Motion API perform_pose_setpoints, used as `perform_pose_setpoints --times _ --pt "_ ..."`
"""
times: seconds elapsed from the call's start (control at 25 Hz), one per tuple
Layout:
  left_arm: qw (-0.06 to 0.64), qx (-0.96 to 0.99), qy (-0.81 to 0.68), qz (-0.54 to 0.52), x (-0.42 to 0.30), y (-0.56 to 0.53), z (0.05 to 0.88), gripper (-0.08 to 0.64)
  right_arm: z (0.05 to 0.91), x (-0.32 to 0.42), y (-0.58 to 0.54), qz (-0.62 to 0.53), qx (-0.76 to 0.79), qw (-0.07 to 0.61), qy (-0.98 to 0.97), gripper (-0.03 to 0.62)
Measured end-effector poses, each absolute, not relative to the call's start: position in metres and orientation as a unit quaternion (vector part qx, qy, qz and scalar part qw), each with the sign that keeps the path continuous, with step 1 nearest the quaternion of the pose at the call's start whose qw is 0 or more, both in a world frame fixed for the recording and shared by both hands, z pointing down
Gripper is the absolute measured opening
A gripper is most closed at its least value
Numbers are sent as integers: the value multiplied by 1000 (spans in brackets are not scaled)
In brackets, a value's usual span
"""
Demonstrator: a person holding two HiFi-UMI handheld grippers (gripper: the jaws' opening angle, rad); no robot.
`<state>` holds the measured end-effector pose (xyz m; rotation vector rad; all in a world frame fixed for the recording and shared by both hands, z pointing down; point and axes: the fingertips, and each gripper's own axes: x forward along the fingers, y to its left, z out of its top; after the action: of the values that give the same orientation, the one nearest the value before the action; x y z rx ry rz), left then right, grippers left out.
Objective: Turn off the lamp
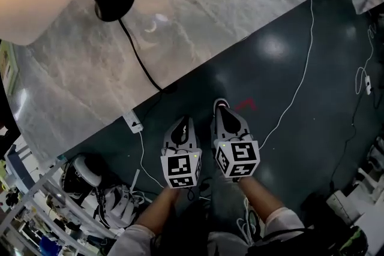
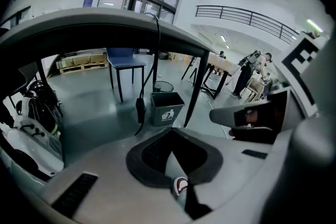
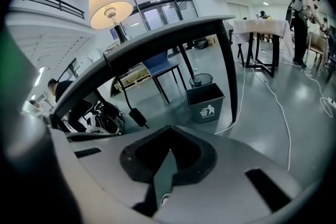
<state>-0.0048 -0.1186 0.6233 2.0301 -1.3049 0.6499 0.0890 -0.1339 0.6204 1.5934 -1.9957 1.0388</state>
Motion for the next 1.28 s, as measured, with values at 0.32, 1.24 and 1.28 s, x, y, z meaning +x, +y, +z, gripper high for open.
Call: perform_pose_setpoints --times 0.32,1.24,1.28 --pt "309 759 -513 255 -13 -125 678 6 682 93 -133 375 572 188 -705 -1" --pt "270 751 -553 240 -34 -149 680 8 692 73 -129 394 552 186 -711 -2" --pt "270 751 -552 240 -33 -149 680 9 692 73 -129 394 553 187 -710 0"
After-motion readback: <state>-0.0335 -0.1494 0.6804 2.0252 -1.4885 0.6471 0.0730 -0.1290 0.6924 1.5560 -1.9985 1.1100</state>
